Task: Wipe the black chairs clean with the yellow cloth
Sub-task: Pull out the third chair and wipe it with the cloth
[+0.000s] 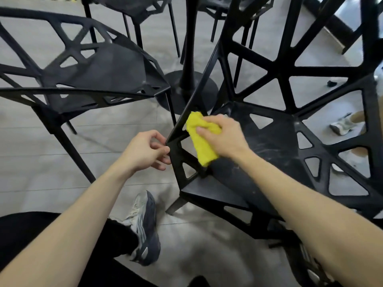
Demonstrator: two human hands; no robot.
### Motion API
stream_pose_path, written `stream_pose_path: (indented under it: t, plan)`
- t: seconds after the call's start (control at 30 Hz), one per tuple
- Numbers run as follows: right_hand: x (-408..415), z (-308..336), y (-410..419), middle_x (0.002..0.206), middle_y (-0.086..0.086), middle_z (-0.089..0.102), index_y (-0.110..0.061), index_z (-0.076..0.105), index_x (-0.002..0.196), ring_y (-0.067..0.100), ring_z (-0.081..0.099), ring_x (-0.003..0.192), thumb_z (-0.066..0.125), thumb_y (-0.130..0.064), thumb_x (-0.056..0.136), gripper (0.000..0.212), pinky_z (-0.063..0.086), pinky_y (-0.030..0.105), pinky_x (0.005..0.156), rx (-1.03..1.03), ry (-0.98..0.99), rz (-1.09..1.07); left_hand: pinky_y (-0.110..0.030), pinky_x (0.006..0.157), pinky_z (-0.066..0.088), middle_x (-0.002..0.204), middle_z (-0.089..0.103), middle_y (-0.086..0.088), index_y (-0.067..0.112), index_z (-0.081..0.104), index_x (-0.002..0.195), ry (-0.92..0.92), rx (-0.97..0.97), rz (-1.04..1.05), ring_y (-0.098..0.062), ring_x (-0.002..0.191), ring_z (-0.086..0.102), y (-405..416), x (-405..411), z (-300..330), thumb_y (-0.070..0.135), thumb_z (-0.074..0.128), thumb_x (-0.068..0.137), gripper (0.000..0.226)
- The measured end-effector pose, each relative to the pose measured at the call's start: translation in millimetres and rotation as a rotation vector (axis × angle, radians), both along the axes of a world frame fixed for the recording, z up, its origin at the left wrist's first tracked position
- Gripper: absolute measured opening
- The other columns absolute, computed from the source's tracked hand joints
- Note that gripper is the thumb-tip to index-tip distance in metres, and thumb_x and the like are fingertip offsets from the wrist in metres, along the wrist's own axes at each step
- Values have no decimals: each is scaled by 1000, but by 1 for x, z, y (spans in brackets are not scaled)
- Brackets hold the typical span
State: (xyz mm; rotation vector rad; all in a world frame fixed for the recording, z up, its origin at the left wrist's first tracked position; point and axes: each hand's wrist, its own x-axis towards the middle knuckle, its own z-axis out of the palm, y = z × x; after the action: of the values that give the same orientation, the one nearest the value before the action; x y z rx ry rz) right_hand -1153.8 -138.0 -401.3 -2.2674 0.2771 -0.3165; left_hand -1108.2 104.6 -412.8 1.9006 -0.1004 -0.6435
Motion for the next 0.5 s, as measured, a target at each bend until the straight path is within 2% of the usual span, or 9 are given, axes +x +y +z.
stream_pose_path:
  t: [0.07,0.1,0.2,0.27,0.33,0.37,0.4,0.5]
  plan:
    - [27,20,-14,118,-6,61,-30,71,134,14,62,112,74,-43,96,41,48,30,102,41,-96,-250,-40,58,66,88,79,-24,-1,59,111,14,6,0,-37,83,81,1,0,-2,1,66,105,10]
    - [36,21,-3,120,-3,58,-28,67,140,14,60,109,71,-43,98,44,47,31,102,22,-157,-306,-40,58,66,88,79,-25,-1,59,110,19,3,1,-36,82,81,1,-1,-2,1,66,105,9]
    - [21,-9,56,115,0,50,-26,59,150,13,56,99,70,-34,99,53,49,33,97,28,-204,-149,-35,55,65,86,78,-28,-3,59,110,58,-30,12,-30,71,79,0,2,1,0,68,104,11]
    - [-25,-31,79,116,1,51,-28,63,147,17,58,103,73,-26,95,52,52,39,97,-16,-196,86,-34,58,65,83,78,-23,0,66,108,81,-29,-12,-26,67,77,2,5,3,-7,68,100,11]
    - [-62,-37,80,122,6,55,-28,68,142,26,59,111,75,-22,92,50,52,42,100,-128,-210,368,-34,65,66,90,80,-20,5,76,105,86,-8,-55,-26,78,79,3,8,4,-16,60,94,29]
    - [-61,-38,71,122,7,56,-28,69,140,29,60,111,75,-23,92,49,52,41,100,-176,-209,439,-34,68,67,96,81,-21,6,78,105,105,4,-75,-29,84,80,4,8,4,-18,55,94,35]
    - [-51,-38,61,121,8,57,-28,71,139,30,60,110,75,-24,91,48,53,41,100,-220,-201,435,-33,69,66,100,81,-21,6,77,108,135,3,-89,-31,89,80,3,6,6,-19,50,95,40]
    - [-11,-35,42,119,6,58,-27,73,134,28,61,108,73,-21,91,44,53,47,96,-233,-173,206,-32,70,66,109,82,-14,8,70,123,198,7,-139,-33,99,81,5,4,14,-17,37,101,47]
